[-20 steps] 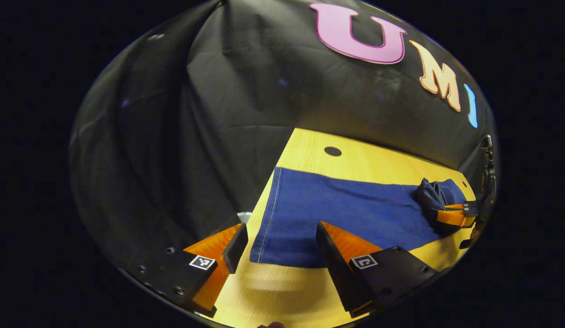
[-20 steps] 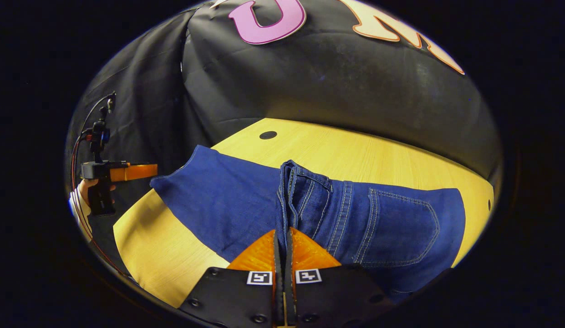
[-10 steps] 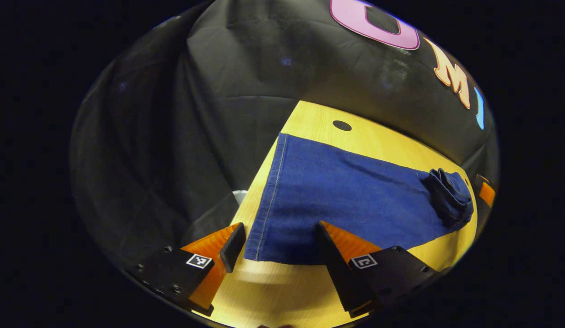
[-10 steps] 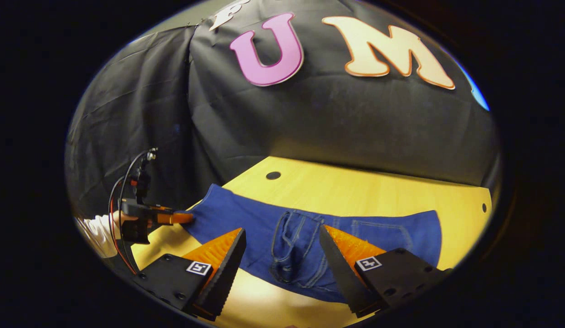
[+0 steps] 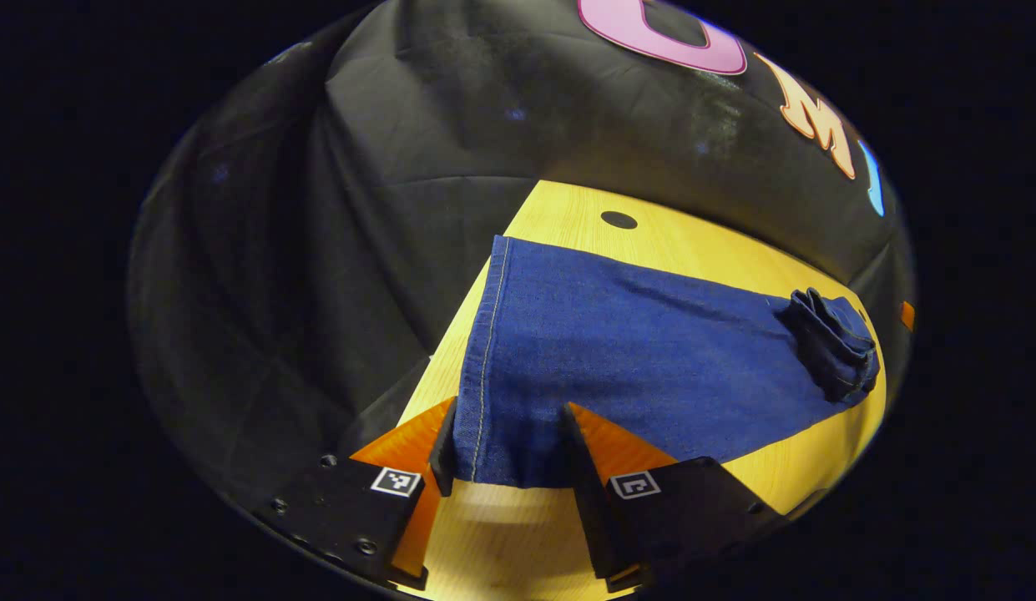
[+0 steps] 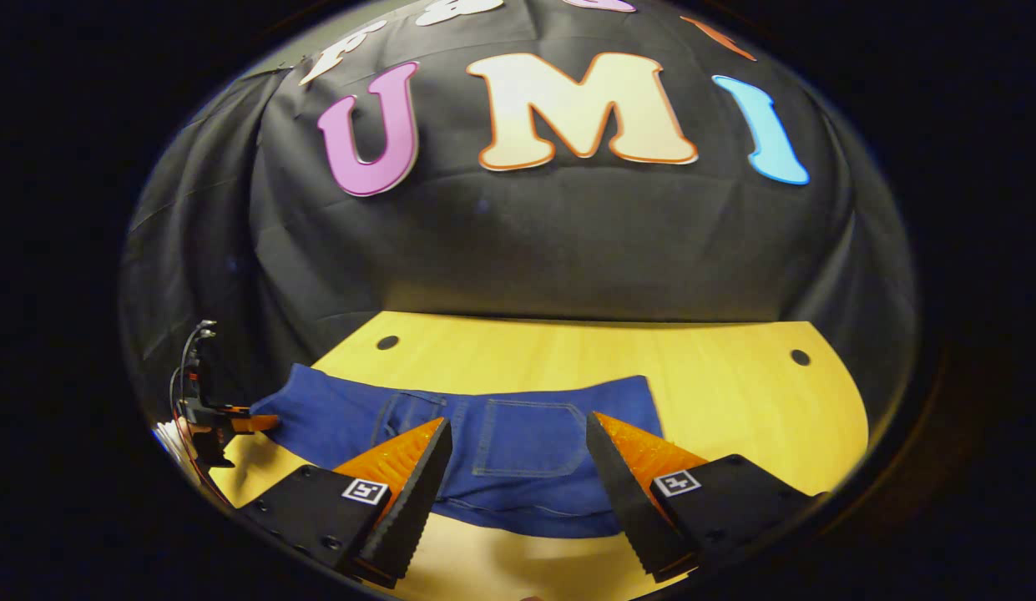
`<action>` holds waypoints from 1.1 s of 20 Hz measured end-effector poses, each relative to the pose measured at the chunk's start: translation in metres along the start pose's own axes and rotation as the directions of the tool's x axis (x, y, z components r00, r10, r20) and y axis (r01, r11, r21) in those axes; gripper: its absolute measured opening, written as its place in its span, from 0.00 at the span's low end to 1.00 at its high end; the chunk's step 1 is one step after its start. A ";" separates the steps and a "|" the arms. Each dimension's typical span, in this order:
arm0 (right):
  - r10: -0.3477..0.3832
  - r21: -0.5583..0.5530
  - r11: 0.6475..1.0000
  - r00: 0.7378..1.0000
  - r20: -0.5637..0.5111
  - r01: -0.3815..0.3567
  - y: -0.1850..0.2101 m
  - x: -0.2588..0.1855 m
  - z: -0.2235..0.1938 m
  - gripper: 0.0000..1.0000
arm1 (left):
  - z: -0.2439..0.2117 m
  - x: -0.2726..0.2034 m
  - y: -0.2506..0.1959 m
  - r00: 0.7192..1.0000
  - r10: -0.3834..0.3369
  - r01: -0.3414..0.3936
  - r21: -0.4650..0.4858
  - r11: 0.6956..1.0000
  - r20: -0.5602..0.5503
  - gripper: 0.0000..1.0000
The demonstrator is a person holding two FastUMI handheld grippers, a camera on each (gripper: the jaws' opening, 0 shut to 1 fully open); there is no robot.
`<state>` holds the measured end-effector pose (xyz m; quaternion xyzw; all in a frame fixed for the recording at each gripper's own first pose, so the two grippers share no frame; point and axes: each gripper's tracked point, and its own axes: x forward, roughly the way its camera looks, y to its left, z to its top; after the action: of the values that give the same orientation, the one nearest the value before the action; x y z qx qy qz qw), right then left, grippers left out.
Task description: Grasp the waist and the cuffs of the jeans and fold them to make the two legs overlap; first hold the waist and fold one-third of the jeans toward the cuffs, then hold the cuffs and fold the remaining one-third in the same direction to finish folding.
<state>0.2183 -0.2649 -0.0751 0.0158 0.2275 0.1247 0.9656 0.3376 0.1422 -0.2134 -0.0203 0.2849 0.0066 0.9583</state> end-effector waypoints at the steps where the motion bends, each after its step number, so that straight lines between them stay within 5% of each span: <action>1: -0.023 0.002 1.000 1.000 -0.003 0.023 -0.010 -0.007 -0.002 0.96 | -0.001 0.001 -0.005 1.000 -0.012 0.012 -0.005 1.000 0.007 0.56; 2: -0.041 0.002 0.999 0.999 -0.008 0.041 -0.018 -0.013 -0.005 0.96 | 0.000 0.000 -0.012 0.999 -0.046 0.046 -0.016 0.999 0.014 0.49; 5: -0.086 -0.003 0.996 0.996 -0.029 0.086 -0.038 -0.030 -0.013 0.96 | 0.002 0.003 -0.020 0.995 -0.084 0.090 -0.112 0.990 0.058 0.06; 6: -0.097 -0.004 0.995 0.995 -0.033 0.097 -0.041 -0.035 -0.015 0.96 | 0.000 0.003 -0.021 0.995 -0.083 0.090 -0.143 0.986 0.057 0.01; 10: -0.136 -0.016 0.991 0.990 -0.049 0.135 -0.057 -0.054 -0.022 0.99 | 0.009 -0.006 -0.019 0.997 -0.045 0.054 -0.144 0.988 0.063 0.00; 15: -0.145 -0.002 0.989 0.989 -0.037 0.145 -0.076 -0.068 -0.018 0.99 | 0.054 -0.032 -0.055 0.979 -0.119 0.141 -0.127 0.982 0.167 0.00; 22: -0.102 0.014 0.995 0.995 -0.017 0.102 -0.128 -0.076 -0.007 0.99 | 0.123 -0.068 -0.186 0.938 -0.215 0.223 0.001 0.975 0.272 0.00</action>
<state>0.1791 -0.4082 -0.0597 0.0103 0.2367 0.0734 0.9687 0.3527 -0.0385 -0.0667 -0.0651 0.1472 -0.0931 0.9826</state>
